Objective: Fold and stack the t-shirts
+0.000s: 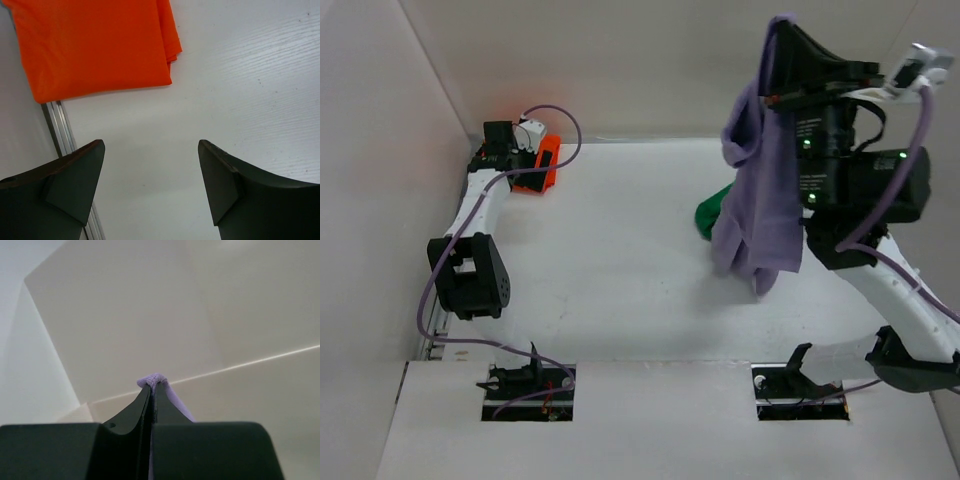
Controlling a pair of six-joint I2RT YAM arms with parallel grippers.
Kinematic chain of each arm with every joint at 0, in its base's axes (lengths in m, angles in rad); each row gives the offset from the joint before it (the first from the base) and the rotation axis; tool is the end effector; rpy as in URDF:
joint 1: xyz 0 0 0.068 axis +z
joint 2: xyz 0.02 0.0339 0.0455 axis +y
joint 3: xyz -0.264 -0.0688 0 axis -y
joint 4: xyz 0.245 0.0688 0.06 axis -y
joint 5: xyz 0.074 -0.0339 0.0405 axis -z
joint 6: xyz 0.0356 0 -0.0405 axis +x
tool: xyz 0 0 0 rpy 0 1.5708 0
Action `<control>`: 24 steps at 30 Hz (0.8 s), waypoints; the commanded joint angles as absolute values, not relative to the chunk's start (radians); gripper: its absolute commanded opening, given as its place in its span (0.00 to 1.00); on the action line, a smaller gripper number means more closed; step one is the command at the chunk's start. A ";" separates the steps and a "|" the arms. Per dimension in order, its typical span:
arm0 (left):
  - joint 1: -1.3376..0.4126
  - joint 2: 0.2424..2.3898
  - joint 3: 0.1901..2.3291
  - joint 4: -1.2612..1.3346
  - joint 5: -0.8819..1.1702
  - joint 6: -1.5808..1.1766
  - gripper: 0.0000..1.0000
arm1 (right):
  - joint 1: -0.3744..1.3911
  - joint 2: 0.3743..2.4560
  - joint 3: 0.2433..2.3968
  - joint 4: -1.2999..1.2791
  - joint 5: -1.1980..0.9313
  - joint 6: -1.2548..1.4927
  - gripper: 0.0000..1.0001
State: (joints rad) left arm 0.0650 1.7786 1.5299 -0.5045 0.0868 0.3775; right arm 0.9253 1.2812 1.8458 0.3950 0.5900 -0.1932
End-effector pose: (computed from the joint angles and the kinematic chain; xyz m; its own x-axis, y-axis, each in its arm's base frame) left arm 0.4059 0.0233 0.2948 -0.6351 0.3266 -0.7000 0.2501 0.9443 0.2138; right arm 0.1235 0.1310 0.6331 0.5741 0.4971 -0.6507 -0.3683 0.8665 0.3370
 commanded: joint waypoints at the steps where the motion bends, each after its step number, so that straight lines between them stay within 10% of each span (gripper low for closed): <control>1: 0.073 1.701 1.513 -0.466 0.100 0.370 0.75 | 0.933 1.341 1.873 0.364 0.499 -0.028 0.00; 9: 0.096 1.697 1.522 -0.456 0.092 0.367 0.76 | 0.970 1.483 2.092 0.281 0.333 0.092 0.00; 18: 0.165 1.703 1.555 -0.448 0.064 0.376 0.76 | 0.760 1.393 1.648 0.125 0.541 0.375 0.01; 24: 0.154 1.684 1.507 -0.465 0.061 0.429 0.76 | 0.656 1.433 1.465 -0.219 0.417 0.451 0.51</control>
State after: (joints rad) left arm 0.1665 1.7557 1.5242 -0.4850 0.0605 0.3920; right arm 0.6811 1.4235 1.5085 -0.0071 0.4698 0.3771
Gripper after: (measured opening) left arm 0.757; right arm 0.472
